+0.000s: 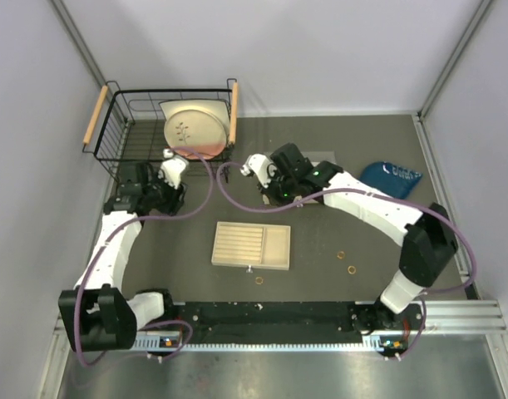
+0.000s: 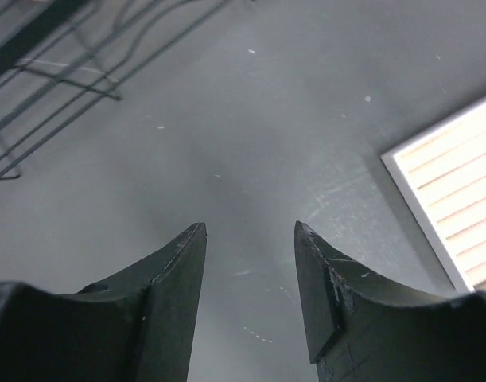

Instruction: Organize the mixed jewelry

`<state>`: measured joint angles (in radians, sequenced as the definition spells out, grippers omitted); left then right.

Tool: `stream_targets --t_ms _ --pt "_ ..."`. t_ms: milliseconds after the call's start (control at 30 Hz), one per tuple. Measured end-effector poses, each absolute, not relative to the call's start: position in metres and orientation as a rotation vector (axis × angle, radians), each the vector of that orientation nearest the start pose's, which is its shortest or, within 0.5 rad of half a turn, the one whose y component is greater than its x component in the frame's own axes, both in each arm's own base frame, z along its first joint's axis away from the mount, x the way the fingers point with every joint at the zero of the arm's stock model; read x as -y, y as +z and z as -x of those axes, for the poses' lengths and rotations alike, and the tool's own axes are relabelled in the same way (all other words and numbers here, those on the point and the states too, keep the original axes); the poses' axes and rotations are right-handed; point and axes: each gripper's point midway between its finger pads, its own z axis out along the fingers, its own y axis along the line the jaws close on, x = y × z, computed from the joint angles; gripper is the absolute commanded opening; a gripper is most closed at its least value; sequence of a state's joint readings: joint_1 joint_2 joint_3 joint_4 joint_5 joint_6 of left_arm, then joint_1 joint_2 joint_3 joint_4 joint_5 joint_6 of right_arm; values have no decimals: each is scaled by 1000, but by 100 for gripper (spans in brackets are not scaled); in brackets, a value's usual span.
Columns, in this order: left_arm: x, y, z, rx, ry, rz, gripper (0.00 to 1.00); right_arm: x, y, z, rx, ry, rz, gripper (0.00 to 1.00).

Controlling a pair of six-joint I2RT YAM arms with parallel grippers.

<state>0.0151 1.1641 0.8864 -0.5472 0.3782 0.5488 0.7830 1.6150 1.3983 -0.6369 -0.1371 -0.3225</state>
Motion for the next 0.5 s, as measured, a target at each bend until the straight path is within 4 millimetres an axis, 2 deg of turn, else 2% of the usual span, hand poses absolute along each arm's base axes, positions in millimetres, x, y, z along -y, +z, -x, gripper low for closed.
stream_targets --t_ms 67,267,367,500 --pt "28 154 -312 -2165 -160 -702 59 -310 152 -285 -2063 376 1378 0" --pt "10 181 -320 -2091 -161 -537 61 -335 111 -265 -2077 387 1520 0" --pt "5 188 -323 -2070 -165 -486 61 -347 97 -252 -2067 395 1584 0" --pt "2 189 -325 -2058 -182 -442 61 -356 85 -245 -2054 396 1631 0"
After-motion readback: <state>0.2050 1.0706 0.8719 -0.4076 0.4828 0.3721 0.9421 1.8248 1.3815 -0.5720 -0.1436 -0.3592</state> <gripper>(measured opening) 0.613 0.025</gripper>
